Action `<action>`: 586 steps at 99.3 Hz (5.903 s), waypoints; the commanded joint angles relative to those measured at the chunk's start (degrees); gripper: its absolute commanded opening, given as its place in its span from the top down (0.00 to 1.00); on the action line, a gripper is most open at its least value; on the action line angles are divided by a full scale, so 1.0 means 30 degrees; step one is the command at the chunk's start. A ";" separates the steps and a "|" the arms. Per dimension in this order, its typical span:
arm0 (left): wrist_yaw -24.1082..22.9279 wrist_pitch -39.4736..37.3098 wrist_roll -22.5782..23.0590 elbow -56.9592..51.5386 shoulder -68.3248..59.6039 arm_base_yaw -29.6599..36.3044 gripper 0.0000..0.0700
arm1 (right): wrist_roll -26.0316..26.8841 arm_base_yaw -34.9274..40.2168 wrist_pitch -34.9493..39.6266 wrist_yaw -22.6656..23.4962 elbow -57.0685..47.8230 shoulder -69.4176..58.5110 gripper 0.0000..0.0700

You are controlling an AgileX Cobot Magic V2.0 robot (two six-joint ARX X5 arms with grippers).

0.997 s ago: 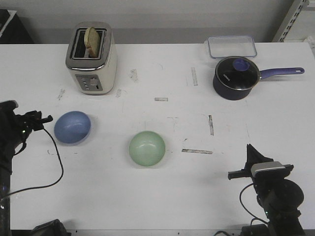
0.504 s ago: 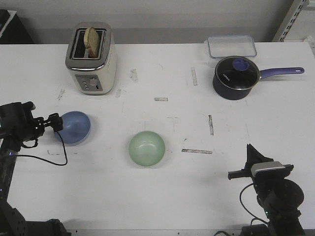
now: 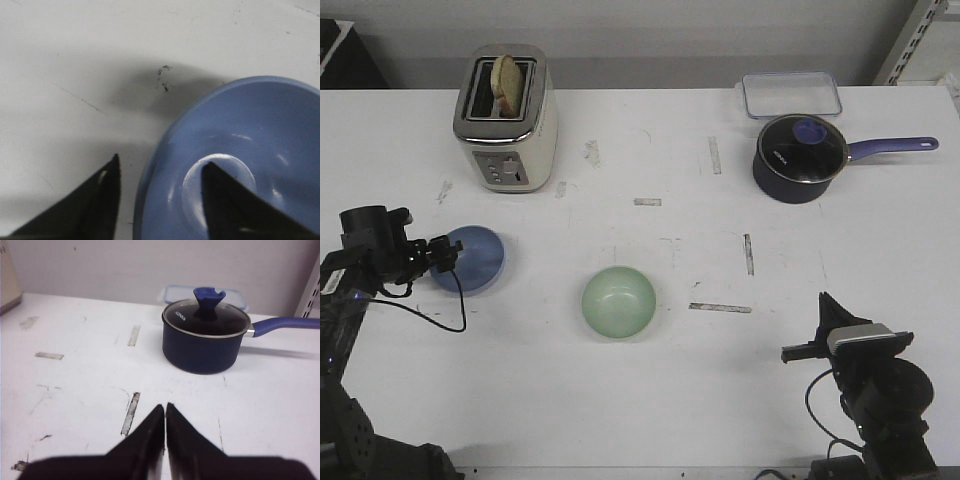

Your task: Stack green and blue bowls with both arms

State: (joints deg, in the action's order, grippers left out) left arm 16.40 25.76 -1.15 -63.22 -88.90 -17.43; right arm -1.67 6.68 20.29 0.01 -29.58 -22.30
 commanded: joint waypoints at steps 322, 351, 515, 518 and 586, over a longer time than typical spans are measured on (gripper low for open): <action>-0.4561 -0.4685 0.1552 0.8014 1.6713 0.5887 1.00 | 0.0073 0.0036 0.0379 0.0036 -0.0146 -0.0342 1.00; -0.5821 -0.7023 0.1013 1.2364 2.0946 0.5887 1.00 | 0.0051 0.0029 0.0270 -0.0022 -0.0146 -0.0335 1.00; -0.5989 -0.9158 0.1013 2.0844 2.9572 0.5923 1.00 | 0.0051 0.0015 -0.0801 -0.0015 -0.0160 -0.0299 1.00; -0.5989 -0.9151 0.1013 2.0844 2.9572 0.5923 1.00 | 0.0051 0.0015 -0.0809 -0.0015 -0.0160 -0.0299 1.00; -0.5989 -0.9158 0.1013 2.0844 2.9572 0.5923 1.00 | -0.0182 -0.0423 -0.1515 -0.0007 0.0109 0.0087 1.00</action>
State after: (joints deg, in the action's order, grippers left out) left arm -1.56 -0.89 2.02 -1.93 -0.30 0.36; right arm -1.72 5.91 16.71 -0.03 -29.58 -22.52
